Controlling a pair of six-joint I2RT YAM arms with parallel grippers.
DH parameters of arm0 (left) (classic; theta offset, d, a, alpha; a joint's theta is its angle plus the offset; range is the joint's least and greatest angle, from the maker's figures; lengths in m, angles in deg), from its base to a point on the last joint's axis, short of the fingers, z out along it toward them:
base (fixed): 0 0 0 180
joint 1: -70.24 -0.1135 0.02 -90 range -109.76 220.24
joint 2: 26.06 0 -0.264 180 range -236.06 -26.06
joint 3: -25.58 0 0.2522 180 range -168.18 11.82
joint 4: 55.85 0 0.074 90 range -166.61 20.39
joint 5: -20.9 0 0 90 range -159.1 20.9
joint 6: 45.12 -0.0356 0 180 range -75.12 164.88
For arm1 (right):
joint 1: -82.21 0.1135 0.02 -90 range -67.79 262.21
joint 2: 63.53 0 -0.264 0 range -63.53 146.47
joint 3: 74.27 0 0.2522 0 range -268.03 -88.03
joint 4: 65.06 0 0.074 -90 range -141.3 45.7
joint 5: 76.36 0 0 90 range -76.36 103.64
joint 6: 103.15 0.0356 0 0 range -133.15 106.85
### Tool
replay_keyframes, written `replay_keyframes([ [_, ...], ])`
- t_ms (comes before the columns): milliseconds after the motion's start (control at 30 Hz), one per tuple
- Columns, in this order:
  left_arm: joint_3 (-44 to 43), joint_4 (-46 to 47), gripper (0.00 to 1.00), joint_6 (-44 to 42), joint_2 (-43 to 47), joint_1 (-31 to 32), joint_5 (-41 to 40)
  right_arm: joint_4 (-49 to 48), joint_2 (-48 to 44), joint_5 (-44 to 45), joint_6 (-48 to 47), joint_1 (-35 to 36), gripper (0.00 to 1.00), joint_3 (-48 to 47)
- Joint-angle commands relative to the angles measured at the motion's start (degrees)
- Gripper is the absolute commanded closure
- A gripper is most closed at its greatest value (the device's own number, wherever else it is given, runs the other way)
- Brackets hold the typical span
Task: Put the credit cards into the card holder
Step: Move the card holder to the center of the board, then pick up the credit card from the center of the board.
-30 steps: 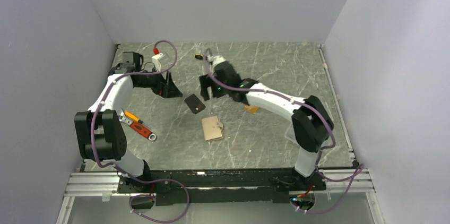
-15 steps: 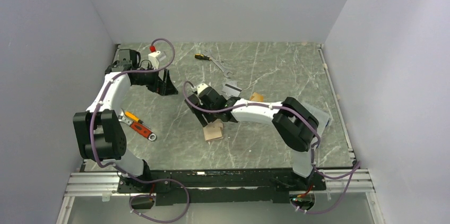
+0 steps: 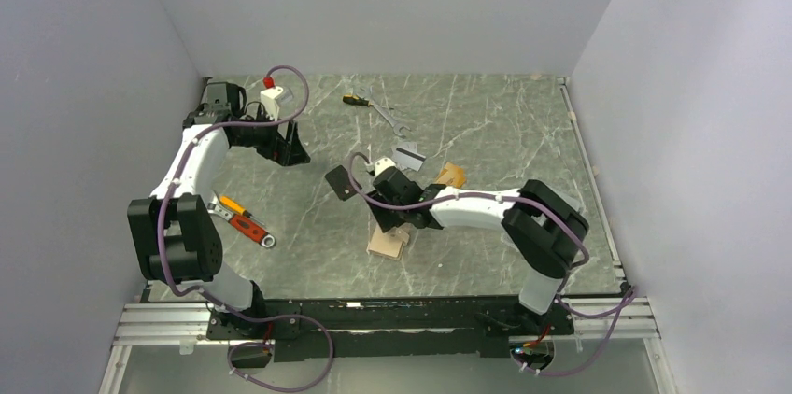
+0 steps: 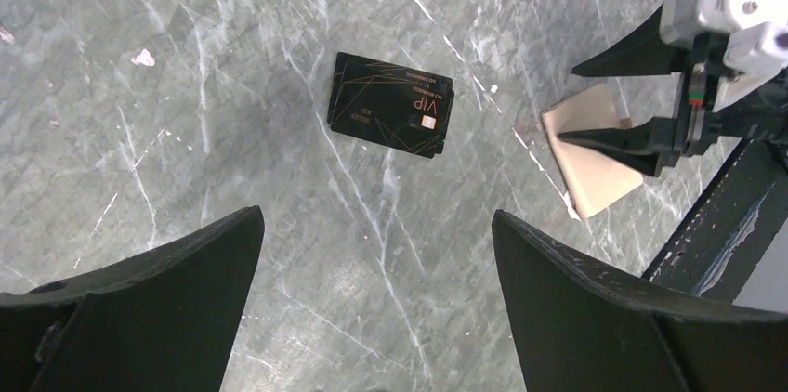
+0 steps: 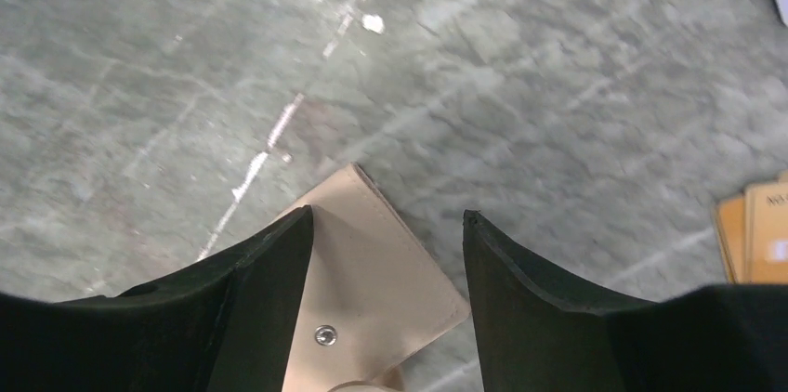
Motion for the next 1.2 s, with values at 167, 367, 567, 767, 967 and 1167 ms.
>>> replay_keyframes([
  [167, 0.8, 2.4, 0.01, -3.9, 4.4, 0.0, 4.2, 4.0, -5.5, 1.7, 0.8, -3.0, 0.32, -2.4],
  [367, -0.3, 4.2, 0.01, -3.5, 0.1, 0.9, -0.6, 2.0, -0.9, -8.4, 1.4, -10.0, 0.21, -13.2],
  [567, 2.7, 12.6, 0.03, -5.7, -3.1, 7.4, -12.2, -3.2, 5.7, -24.0, 6.0, -16.9, 0.25, -18.7],
  [767, 2.4, 17.6, 0.05, -12.5, -6.8, 15.1, -22.9, -9.9, 11.8, -33.3, 11.8, -20.5, 0.32, -19.8],
  [967, 2.1, 19.2, 0.08, -20.7, -10.4, 18.6, -28.2, -11.6, 15.9, -36.0, 13.8, -20.8, 0.35, -22.4],
  [1167, 6.9, 23.7, 0.08, -27.1, -10.1, 19.0, -29.1, -15.4, 18.6, -38.7, 16.8, -20.7, 0.38, -21.5],
])
